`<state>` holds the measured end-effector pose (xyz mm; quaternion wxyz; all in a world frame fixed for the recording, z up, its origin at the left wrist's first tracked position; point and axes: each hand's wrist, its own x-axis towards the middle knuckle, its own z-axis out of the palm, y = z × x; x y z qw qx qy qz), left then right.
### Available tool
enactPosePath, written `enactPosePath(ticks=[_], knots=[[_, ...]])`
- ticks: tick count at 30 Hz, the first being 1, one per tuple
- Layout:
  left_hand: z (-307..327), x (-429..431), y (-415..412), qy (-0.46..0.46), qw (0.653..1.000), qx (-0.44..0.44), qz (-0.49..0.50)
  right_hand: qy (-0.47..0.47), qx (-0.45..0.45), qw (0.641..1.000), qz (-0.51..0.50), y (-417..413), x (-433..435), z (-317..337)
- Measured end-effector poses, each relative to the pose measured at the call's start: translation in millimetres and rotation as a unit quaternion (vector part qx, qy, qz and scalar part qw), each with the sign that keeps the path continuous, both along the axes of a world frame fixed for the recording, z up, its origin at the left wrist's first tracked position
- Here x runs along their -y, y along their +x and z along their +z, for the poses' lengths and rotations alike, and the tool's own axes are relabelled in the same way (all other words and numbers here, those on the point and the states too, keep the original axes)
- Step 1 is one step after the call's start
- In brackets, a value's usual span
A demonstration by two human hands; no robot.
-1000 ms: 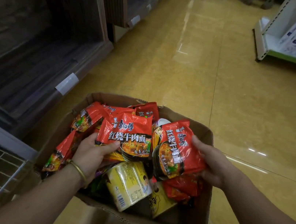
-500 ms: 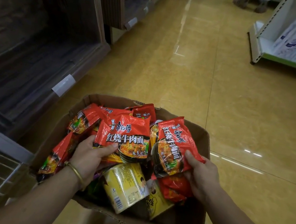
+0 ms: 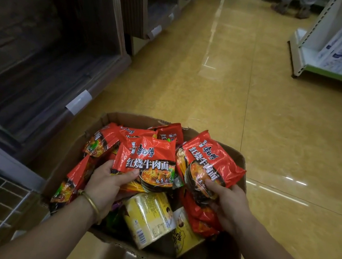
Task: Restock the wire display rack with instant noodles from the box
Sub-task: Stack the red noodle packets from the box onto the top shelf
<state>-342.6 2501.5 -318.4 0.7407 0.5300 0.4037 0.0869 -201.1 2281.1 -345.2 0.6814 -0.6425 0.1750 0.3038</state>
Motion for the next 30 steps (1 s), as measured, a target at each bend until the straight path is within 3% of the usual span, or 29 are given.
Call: enactPosePath(ticks=[9, 22, 30], knots=[[22, -11, 1, -0.03, 0.999, 0.022, 0.012, 0.023, 0.024, 0.999, 0.009, 11, 4, 32], [103, -39, -9, -0.023, 0.997, 0.057, 0.044, 0.01, 0.095, 0.99, 0.104, 21, -11, 136], [159, -31, -50, -0.063, 0.993, 0.012, 0.096, 0.014, 0.042, 0.993, 0.111, 2, -8, 203]])
